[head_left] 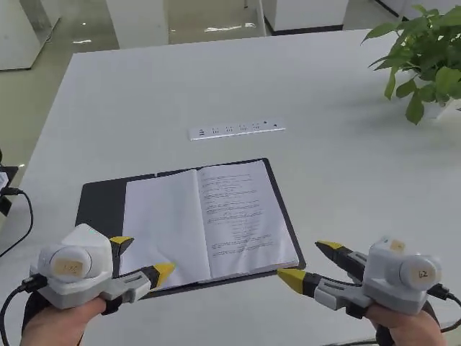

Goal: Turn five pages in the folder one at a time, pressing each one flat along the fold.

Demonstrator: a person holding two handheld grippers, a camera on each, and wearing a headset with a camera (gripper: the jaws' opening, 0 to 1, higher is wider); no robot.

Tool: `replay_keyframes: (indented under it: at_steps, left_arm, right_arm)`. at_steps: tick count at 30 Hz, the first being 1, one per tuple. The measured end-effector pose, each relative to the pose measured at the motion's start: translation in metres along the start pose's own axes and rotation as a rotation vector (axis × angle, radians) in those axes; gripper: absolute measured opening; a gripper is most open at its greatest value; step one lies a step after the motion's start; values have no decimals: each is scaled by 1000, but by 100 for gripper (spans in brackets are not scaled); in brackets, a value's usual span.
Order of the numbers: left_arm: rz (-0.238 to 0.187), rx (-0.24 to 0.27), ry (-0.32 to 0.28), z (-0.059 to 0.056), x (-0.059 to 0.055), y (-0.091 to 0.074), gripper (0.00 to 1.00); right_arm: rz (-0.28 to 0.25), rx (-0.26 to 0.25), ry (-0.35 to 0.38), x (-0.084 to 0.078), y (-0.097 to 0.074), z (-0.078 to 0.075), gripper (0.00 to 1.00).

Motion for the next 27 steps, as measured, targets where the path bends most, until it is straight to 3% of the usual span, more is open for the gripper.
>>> replay_keyframes:
  at_steps: [12, 19, 27]
  left_arm:
    - [16, -74, 48, -14, 13, 30, 56]
    - [19, -110, 83, -19, 29, 51, 55]
    - [23, -174, 109, -36, 49, 83, 56]
  right_arm:
    - [-16, -17, 22, 1, -7, -4, 65]
    - [-10, -18, 24, 0, -11, -4, 65]
    - [-17, -15, 34, 5, -17, -6, 64]
Point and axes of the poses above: the centre of the closed fingertips' face, and the gripper's own axes: y roughly forward along the fingers, z roughly to its left, x roughly out of its top, the point moved 9 cm from there along -y, roughly backward along the fingers, and after that the axes turned 4 degrees about y, right-handed, at the moved point
